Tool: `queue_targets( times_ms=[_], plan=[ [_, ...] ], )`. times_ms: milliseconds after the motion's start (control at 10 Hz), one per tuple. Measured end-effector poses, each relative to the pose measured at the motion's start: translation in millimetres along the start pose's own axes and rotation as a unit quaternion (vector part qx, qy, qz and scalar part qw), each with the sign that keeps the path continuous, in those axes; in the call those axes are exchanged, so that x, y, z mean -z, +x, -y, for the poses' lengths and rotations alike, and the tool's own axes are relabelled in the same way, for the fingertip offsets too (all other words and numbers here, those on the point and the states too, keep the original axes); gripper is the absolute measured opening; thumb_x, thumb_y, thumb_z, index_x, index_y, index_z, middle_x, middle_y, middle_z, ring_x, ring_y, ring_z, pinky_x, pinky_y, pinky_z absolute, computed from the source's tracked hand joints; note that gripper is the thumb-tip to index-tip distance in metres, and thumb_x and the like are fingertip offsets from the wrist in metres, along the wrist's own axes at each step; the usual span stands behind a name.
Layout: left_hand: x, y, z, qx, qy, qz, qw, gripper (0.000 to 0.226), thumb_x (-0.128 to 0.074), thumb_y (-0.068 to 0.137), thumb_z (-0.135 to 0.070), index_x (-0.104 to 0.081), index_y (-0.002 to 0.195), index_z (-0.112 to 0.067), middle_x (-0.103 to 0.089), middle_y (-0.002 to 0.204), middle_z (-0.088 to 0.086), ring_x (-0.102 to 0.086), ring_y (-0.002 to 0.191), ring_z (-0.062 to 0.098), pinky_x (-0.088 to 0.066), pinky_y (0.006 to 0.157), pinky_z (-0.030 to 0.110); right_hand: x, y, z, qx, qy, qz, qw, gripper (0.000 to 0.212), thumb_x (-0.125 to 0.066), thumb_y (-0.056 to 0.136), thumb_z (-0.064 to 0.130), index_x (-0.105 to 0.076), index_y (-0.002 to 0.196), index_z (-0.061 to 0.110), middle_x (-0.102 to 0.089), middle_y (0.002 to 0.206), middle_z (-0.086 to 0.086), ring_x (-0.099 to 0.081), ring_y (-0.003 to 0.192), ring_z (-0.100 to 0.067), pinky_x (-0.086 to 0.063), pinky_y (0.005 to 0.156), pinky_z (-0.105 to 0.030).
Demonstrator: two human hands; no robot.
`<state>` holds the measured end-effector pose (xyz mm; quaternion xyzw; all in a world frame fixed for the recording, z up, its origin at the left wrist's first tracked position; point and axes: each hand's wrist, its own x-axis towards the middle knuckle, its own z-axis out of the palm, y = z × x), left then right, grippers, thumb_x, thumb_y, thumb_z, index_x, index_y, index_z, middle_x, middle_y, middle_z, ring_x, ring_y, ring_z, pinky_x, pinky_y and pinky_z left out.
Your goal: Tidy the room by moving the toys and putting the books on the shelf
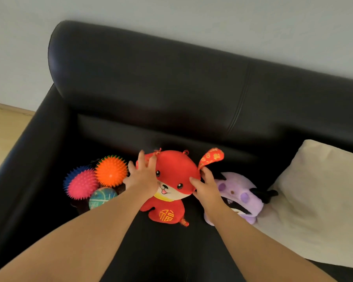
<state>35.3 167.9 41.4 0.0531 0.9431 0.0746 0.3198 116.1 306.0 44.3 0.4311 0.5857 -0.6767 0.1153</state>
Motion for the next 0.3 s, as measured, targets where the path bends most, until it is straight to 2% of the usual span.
queue_targets(
  times_ms=[100,200,300],
  plan=[
    [1,-4,2,-0.018,0.004,-0.009,1.0,0.081,-0.06,0.088,-0.027,-0.004,0.147,-0.034,0.012,0.156,0.001,-0.007,0.143,0.035,-0.039,0.103,0.05,0,-7,7,-0.037,0.011,-0.004,0.999,0.056,-0.049,0.094,0.012,-0.028,0.144,0.024,-0.048,0.13,-0.001,-0.045,0.105,-0.014,-0.04,0.092,-0.032],
    [4,-18,0,-0.051,0.001,-0.021,0.998,0.084,-0.063,0.085,-0.031,-0.007,0.147,-0.03,0.007,0.156,0.002,-0.014,0.141,0.034,-0.039,0.104,0.046,11,-18,8,-0.039,0.007,-0.019,0.999,0.056,-0.048,0.092,0.008,-0.029,0.144,0.021,-0.049,0.123,-0.003,-0.043,0.104,-0.017,-0.037,0.089,-0.033],
    [10,-40,-3,-0.067,-0.018,-0.035,0.997,0.081,-0.063,0.086,-0.031,-0.011,0.147,-0.026,0.003,0.156,0.003,-0.019,0.14,0.034,-0.037,0.105,0.043,22,-35,10,-0.049,-0.024,-0.059,0.997,0.062,-0.05,0.092,0.008,-0.024,0.147,0.018,-0.044,0.136,-0.007,-0.042,0.123,-0.027,-0.038,0.101,-0.038]
  ],
)
